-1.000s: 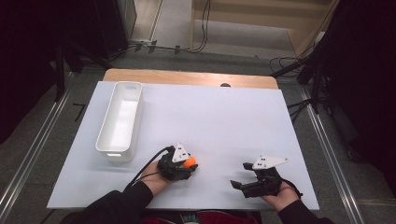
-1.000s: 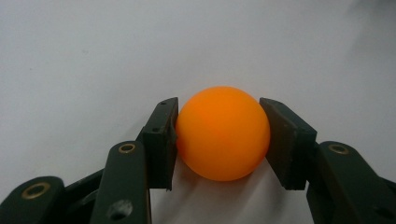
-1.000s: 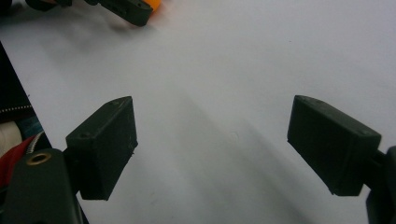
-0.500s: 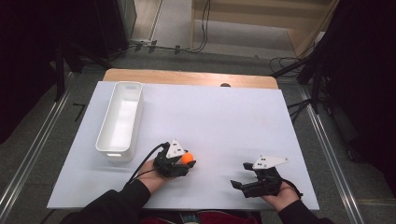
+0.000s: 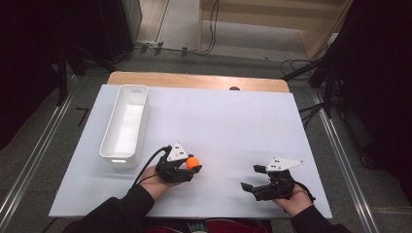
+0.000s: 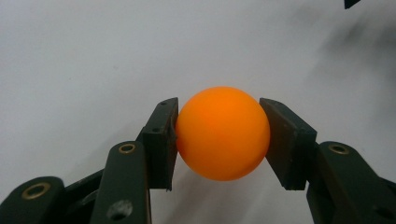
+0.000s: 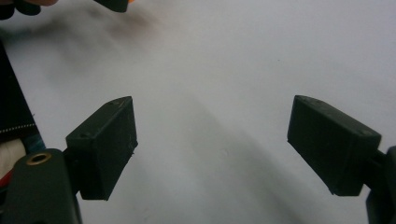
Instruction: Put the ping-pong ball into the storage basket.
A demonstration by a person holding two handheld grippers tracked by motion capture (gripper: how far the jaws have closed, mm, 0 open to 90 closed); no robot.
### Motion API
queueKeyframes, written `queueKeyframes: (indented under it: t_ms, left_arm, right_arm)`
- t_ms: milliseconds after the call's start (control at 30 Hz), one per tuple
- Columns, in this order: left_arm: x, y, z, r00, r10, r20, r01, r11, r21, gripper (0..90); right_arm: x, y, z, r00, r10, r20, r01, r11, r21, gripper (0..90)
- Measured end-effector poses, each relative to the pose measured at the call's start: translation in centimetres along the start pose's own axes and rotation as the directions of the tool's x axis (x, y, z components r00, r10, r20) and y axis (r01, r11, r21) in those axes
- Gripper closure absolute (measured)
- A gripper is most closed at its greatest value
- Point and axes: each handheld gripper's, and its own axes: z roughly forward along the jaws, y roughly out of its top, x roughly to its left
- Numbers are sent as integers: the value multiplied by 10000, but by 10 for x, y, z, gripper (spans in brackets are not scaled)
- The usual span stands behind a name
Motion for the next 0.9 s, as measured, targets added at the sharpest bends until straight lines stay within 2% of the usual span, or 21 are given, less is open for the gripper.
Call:
queueKeyframes:
  t_ms: [300, 600, 900]
  left_arm:
    - [5, 2, -15, 9997, -151, 214, 152, 9999, -58, 496]
    - [8, 5, -27, 9996, -128, 263, 134, 9996, -230, 496]
    - [10, 6, -33, 10000, -10, 31, 11, 9993, -378, 496]
  right_arm:
    - [-5, 0, 5, 9992, 318, 229, -324, 9992, 251, 144]
    - [-5, -1, 3, 9988, 290, 398, -300, 9993, 226, 145]
    - [0, -4, 1, 9990, 233, 377, -244, 9993, 292, 145]
